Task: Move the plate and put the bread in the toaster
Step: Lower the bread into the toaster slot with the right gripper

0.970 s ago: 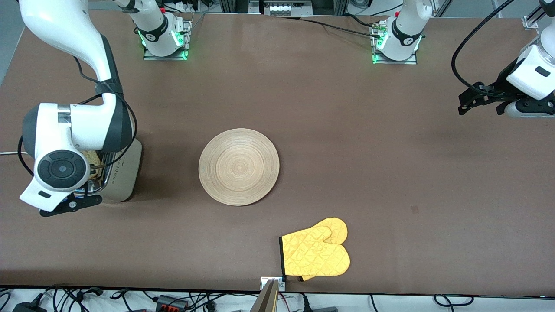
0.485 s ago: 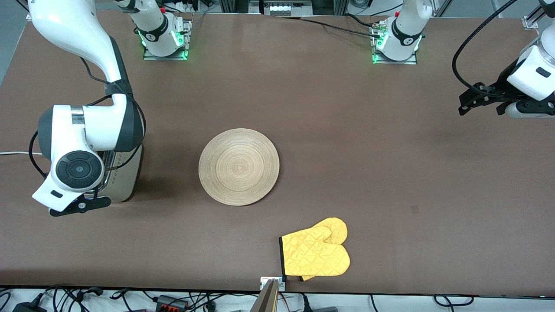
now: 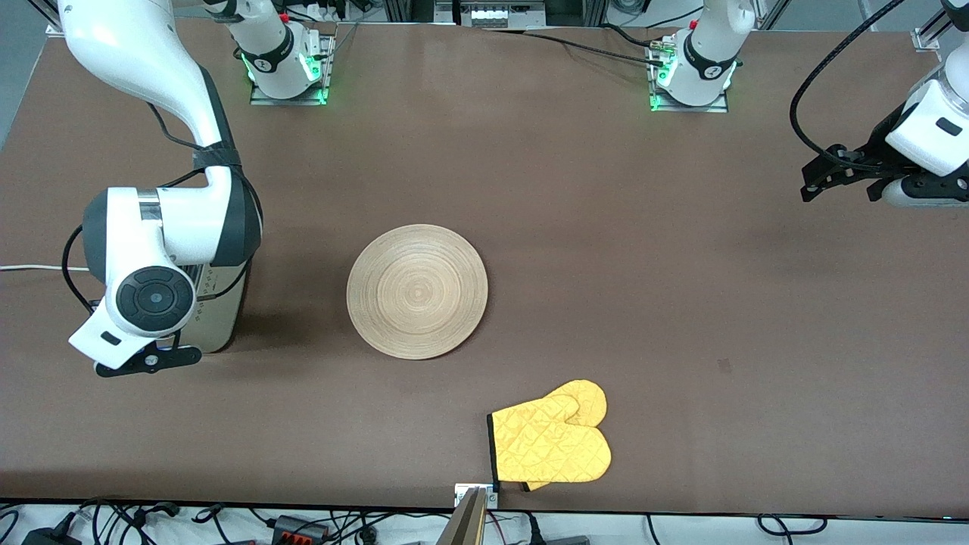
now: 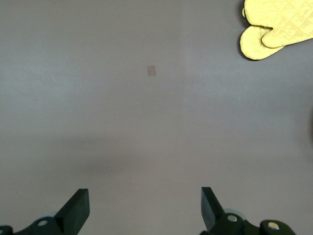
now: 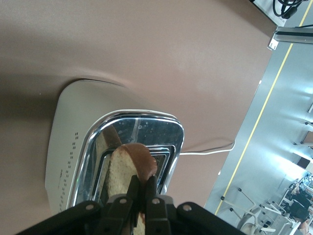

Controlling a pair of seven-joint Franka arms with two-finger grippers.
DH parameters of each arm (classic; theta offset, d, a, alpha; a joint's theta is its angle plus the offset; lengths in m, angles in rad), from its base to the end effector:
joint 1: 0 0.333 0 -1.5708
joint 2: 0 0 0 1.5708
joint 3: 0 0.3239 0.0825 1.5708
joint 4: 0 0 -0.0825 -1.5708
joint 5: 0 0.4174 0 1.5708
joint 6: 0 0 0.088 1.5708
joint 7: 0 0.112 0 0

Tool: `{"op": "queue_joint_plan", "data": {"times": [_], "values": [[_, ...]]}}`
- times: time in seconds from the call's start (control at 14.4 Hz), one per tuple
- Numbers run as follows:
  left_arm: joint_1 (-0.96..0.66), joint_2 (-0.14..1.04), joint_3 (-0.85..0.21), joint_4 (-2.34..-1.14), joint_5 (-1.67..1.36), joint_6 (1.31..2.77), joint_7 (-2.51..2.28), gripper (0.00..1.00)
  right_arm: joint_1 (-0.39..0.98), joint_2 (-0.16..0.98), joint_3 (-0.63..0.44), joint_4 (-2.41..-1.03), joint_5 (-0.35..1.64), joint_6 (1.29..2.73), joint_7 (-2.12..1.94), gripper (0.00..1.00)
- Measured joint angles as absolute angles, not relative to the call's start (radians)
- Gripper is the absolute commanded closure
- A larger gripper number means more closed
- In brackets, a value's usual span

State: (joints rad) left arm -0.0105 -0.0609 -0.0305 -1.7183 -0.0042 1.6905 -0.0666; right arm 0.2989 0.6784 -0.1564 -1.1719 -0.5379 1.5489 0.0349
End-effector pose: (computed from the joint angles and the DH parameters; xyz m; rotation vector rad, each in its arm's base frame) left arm 0.5768 -0.0245 0.5984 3.1368 0.0409 0.0516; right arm 0.7441 0.0790 0.3899 2.4542 0.2437 -0.2881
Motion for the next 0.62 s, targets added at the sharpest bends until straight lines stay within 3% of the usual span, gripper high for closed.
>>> {"op": "queue_joint_plan", "data": {"times": [0.62], "values": [[-0.011,-0.061,-0.031,-1.718,-0.004,1.69,-0.066,0.0,0.3,0.698,-0.158,-1.161,-0.538,1.557,0.039,1.0]]}}
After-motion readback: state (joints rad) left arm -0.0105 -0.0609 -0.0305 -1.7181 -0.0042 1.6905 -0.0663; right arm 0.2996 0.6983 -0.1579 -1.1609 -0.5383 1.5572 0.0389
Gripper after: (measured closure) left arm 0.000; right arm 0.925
